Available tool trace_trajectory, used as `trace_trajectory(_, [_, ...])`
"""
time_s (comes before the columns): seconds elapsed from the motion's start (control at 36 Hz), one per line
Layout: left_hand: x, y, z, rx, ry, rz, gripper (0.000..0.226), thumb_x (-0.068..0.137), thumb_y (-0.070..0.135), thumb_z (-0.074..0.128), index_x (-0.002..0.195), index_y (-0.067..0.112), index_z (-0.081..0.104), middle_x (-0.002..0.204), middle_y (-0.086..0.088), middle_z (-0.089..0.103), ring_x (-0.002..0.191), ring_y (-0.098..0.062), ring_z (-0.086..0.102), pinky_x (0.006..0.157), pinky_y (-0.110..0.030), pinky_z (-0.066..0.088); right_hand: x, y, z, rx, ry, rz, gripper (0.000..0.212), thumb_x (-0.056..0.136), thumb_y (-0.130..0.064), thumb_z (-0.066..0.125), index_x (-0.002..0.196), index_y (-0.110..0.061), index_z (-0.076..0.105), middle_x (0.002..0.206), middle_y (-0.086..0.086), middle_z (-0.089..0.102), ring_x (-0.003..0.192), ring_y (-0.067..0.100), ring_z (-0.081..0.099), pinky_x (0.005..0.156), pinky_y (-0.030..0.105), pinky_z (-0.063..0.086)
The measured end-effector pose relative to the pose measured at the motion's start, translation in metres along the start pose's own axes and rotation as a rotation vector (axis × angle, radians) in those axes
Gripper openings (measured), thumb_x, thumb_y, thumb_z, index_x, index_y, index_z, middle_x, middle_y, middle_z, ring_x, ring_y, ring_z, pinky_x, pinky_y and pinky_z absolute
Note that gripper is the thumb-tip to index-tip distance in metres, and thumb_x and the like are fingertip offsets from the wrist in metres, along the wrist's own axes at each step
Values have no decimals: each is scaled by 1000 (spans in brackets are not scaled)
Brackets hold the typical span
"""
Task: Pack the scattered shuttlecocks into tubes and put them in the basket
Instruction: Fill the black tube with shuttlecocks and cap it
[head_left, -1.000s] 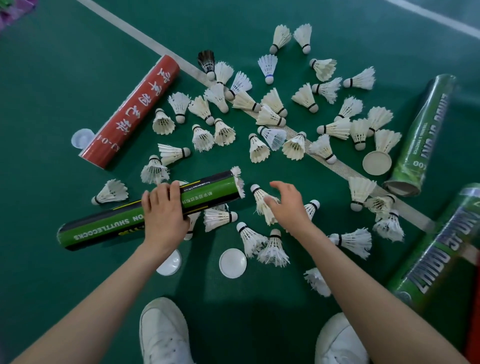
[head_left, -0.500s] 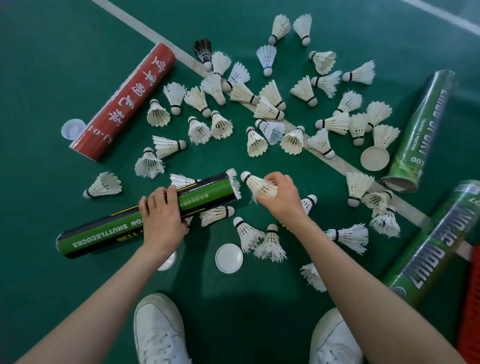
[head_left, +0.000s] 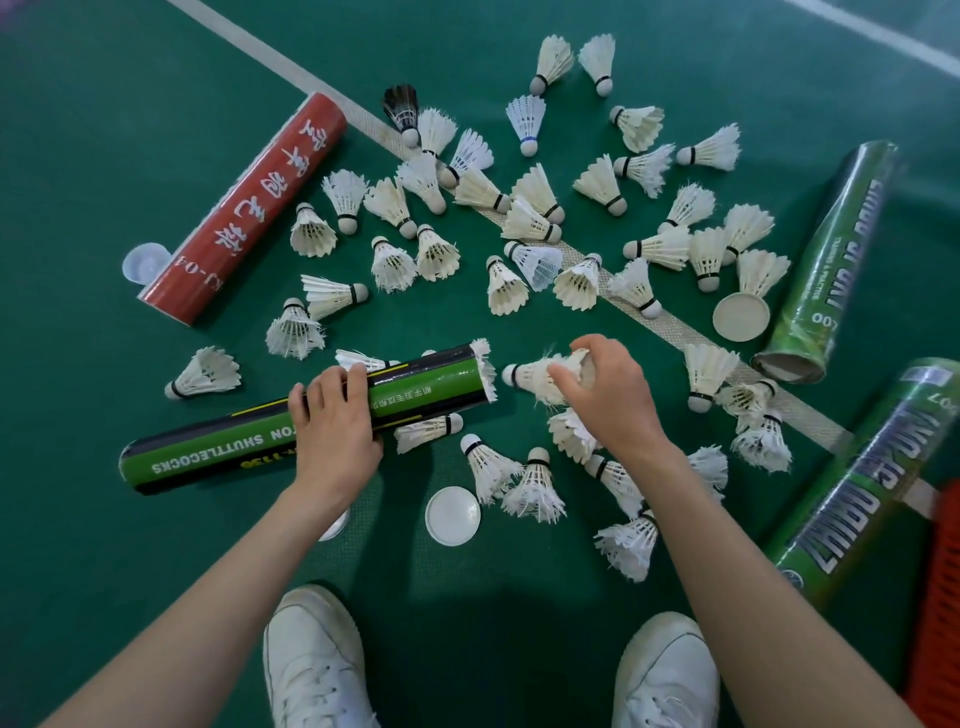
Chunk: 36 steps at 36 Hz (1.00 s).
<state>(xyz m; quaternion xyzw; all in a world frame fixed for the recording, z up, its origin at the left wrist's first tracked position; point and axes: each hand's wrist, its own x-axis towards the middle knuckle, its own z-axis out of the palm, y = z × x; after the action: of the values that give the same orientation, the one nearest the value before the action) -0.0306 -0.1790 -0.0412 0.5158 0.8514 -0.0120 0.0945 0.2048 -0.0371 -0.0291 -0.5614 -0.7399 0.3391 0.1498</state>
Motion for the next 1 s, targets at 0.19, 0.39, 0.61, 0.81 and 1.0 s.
trace_trajectory(0.19, [0, 7, -7, 7, 58, 32, 78, 63, 5, 76, 132, 5, 40, 121, -16, 42, 115, -36, 39, 108, -46, 14, -2, -6, -9, 5, 64, -137, 43, 90, -24, 63, 130, -12, 52, 122, 0, 50, 102, 10, 44, 87, 21, 36])
trace_trajectory(0.39, [1, 16, -15, -11, 54, 32, 78, 67, 7, 74, 135, 6, 37, 127, -14, 39, 121, -33, 35, 110, -44, 13, -3, -18, -22, 690, 163, 92, 25, 94, -26, 57, 113, -15, 46, 91, 5, 52, 68, 11, 46, 57, 22, 41])
trace_trajectory(0.61, [-1, 27, -17, -87, 131, 97, 76, 64, 9, 77, 130, 4, 40, 121, -16, 41, 117, -34, 37, 109, -44, 14, -13, -36, -4, 586, 80, -118, 30, 95, -29, 54, 122, -16, 50, 97, 7, 56, 73, 6, 46, 66, 16, 40])
trace_trajectory(0.81, [-1, 32, -18, -124, 163, 103, 76, 62, 6, 78, 128, 2, 40, 121, -18, 42, 116, -36, 36, 108, -46, 18, -22, -56, 10, 691, -220, -70, 62, 94, -59, 20, 150, -32, 14, 156, -20, 13, 143, -6, 6, 121, 39, 2])
trace_trajectory(1.0, [-3, 28, -14, -86, 154, 78, 75, 62, 4, 76, 128, -2, 41, 120, -22, 43, 112, -40, 38, 103, -45, 21, -22, -65, 18, 732, -450, -21, 64, 94, -64, 12, 151, -37, 0, 157, -24, -3, 139, -13, -4, 120, 26, -2])
